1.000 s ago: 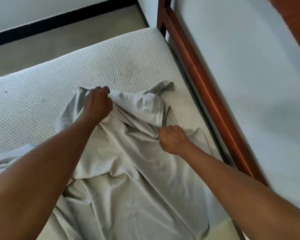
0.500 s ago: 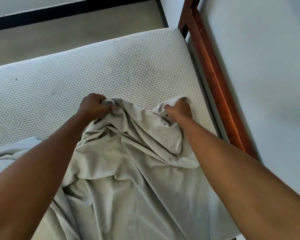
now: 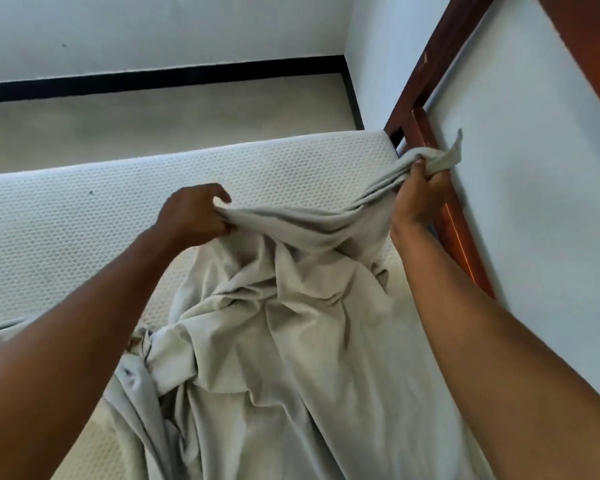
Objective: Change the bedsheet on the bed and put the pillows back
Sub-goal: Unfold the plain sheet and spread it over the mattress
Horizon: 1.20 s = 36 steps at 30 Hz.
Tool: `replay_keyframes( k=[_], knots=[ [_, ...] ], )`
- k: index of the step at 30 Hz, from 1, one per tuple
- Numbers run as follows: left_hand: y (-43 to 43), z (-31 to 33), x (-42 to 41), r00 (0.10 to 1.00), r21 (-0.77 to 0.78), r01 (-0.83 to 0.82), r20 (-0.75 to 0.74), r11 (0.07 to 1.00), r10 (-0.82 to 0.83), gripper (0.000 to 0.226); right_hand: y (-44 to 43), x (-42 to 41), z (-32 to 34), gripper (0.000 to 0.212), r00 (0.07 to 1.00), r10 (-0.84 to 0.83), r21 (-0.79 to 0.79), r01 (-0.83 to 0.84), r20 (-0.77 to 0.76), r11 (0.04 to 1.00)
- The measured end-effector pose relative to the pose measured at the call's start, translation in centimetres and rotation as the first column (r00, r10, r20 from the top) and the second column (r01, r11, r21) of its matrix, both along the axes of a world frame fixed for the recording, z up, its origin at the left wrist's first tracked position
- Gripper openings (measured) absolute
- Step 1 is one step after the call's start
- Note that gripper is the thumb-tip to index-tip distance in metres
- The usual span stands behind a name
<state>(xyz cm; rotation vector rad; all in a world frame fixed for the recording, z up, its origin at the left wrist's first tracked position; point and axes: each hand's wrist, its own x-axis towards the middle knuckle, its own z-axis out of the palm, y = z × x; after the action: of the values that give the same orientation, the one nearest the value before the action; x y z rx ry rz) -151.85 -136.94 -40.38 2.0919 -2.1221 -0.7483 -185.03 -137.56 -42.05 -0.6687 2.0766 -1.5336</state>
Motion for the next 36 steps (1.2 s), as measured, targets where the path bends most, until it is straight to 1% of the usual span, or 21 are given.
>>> replay_keyframes(
  k=[2, 5, 8, 10, 11, 12, 13, 14, 15, 16, 17, 18, 20, 21, 22, 23, 26, 29, 32, 34, 36],
  knots=[
    [-0.5, 1.1, 1.5, 0.995, -0.107, -0.089, -0.056, 0.99, 0.083, 0.016, 0.4, 0.0, -0.6, 0.041, 0.99, 0.123, 0.031, -0.122, -0.067, 0.992],
    [-0.7, 2.1, 1.9, 0.954, -0.396, -0.288, -0.201, 0.872, 0.224, 0.018, 1.2, 0.1, -2.0, 0.042, 0.954, 0.262, 0.069, -0.254, -0.148, 0.965],
    [0.8, 1.7, 0.7, 0.921, -0.495, -0.37, -0.308, 0.786, 0.239, 0.025, 1.4, 0.8, -2.1, 0.028, 0.961, 0.271, 0.027, -0.273, 0.061, 0.962],
    [3.2, 0.2, 0.0, 0.898, -0.469, -0.371, -0.4, 0.801, 0.182, 0.03, 1.7, 1.0, -2.6, 0.021, 0.94, 0.256, -0.041, -0.253, 0.226, 0.967],
    [4.9, -0.6, -0.4, 0.919, -0.46, -0.281, -0.383, 0.842, 0.098, 0.031, 1.9, 1.0, -3.0, 0.023, 0.925, 0.25, -0.061, -0.243, 0.286, 0.968],
    [6.8, -1.5, -0.8, 0.942, -0.397, -0.111, -0.334, 0.911, -0.031, 0.03, 2.3, 0.8, -3.4, 0.026, 0.909, 0.239, -0.062, -0.232, 0.342, 0.971],
    [8.6, -2.5, -1.3, 0.936, -0.228, 0.128, -0.296, 0.965, -0.194, 0.028, 2.9, 0.7, -3.8, 0.028, 0.9, 0.211, -0.046, -0.209, 0.381, 0.977],
    [10.3, -2.9, -1.9, 0.899, 0.083, 0.364, -0.29, 0.928, -0.327, 0.026, 3.6, 0.5, -4.3, 0.028, 0.9, 0.167, -0.018, -0.175, 0.403, 0.984],
    [11.6, -3.2, -2.4, 0.862, 0.434, 0.502, -0.321, 0.748, -0.392, 0.027, 4.4, 0.2, -4.7, 0.027, 0.903, 0.114, 0.012, -0.131, 0.414, 0.991],
    [12.6, -3.9, -2.7, 0.849, 0.665, 0.526, -0.37, 0.531, -0.377, 0.029, 5.2, -0.1, -5.1, 0.028, 0.91, 0.063, 0.044, -0.088, 0.411, 0.995],
    [13.4, -4.9, -2.6, 0.856, 0.737, 0.513, -0.399, 0.44, -0.329, 0.027, 5.8, -0.4, -5.5, 0.032, 0.915, 0.019, 0.073, -0.053, 0.403, 0.996],
    [13.7, -5.7, -2.5, 0.864, 0.686, 0.504, -0.391, 0.525, -0.319, 0.021, 6.3, -0.7, -5.8, 0.035, 0.913, -0.01, 0.09, -0.029, 0.407, 0.996],
    [13.4, -7.2, -2.4, 0.933, 0.388, 0.331, -0.272, 0.86, -0.236, 0.017, 7.0, -1.0, -5.9, 0.035, 0.896, -0.037, 0.096, -0.006, 0.442, 0.995],
    [12.8, -8.0, -2.2, 0.964, 0.247, 0.205, -0.216, 0.947, -0.152, 0.021, 7.2, -1.0, -5.8, 0.034, 0.891, -0.036, 0.093, -0.008, 0.453, 0.996],
    [12.3, -8.7, -2.3, 0.979, 0.166, 0.108, -0.187, 0.98, -0.076, 0.02, 7.4, -1.1, -5.8, 0.033, 0.889, -0.031, 0.091, -0.012, 0.457, 0.996],
    [11.7, -9.6, -2.5, 0.984, 0.123, 0.064, -0.171, 0.99, -0.042, 0.019, 7.5, -1.1, -5.7, 0.032, 0.891, -0.029, 0.093, -0.015, 0.453, 0.996],
    [10.2, -11.8, -3.9, 0.987, 0.02, 0.11, -0.119, 0.994, -0.107, 0.048, 7.9, -1.5, -5.7, 0.028, 0.884, -0.058, 0.122, 0.0, 0.465, 0.992],
    [7.4, -13.4, -5.3, 0.994, -0.174, -0.05, -0.1, 0.983, 0.033, 0.045, 8.5, -1.9, -5.3, 0.021, 0.862, -0.09, 0.135, 0.025, 0.499, 0.991],
    [4.2, -14.4, -7.1, 0.995, -0.092, 0.021, -0.099, 0.996, -0.03, 0.063, 9.3, -2.2, -5.4, 0.024, 0.844, -0.08, 0.112, 0.024, 0.53, 0.993],
    [2.4, -14.4, -8.0, 0.989, 0.045, 0.121, -0.088, 0.992, -0.116, 0.052, 9.6, -2.6, -5.5, 0.025, 0.84, -0.056, 0.09, 0.009, 0.54, 0.996],
    [1.2, -13.4, -7.7, 0.987, 0.007, 0.149, -0.055, 0.989, -0.148, 0.025, 9.7, -2.5, -5.3, 0.026, 0.858, -0.047, 0.083, 0.005, 0.512, 0.997]
  ],
)
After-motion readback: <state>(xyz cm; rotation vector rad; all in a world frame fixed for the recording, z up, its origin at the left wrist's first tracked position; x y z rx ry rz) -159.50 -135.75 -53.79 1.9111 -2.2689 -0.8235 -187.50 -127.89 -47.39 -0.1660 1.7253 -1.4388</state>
